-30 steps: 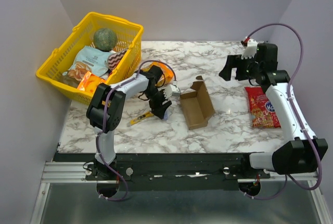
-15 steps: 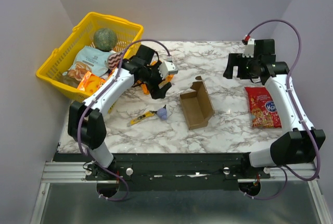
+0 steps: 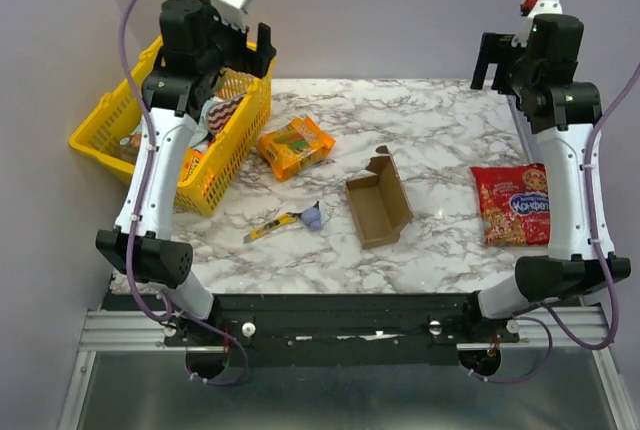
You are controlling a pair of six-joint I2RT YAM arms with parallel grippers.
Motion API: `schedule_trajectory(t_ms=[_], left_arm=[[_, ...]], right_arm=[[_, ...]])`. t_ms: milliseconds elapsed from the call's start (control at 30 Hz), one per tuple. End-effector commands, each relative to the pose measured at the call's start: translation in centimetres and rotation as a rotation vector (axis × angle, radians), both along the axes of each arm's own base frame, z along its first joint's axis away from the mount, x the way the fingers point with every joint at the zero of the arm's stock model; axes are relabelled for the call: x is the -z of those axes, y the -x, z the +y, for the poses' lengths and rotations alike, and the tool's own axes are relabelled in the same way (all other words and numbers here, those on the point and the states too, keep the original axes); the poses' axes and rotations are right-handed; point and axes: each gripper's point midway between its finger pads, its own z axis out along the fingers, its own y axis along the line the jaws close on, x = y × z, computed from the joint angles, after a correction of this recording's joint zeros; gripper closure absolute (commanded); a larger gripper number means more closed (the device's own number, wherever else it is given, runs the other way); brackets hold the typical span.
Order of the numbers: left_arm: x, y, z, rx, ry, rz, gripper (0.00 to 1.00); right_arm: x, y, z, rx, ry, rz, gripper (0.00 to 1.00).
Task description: Unpack the express box
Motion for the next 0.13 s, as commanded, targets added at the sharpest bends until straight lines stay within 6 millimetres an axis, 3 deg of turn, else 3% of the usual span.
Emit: schedule_trajectory(t_ms=[0,100], left_arm=[[-3.1,-1.6,3.5,-0.156,0.115,-0.061,0.01],[-2.1,-1.5,3.5,-0.151,0.1,-0.05,0.01]], right_arm=[[-5.1,0.1,-2.1,0.106,0.049,-0.114,0.0],[-5.5,0.2,-1.9,0.092,0.043,-0.117,0.0]])
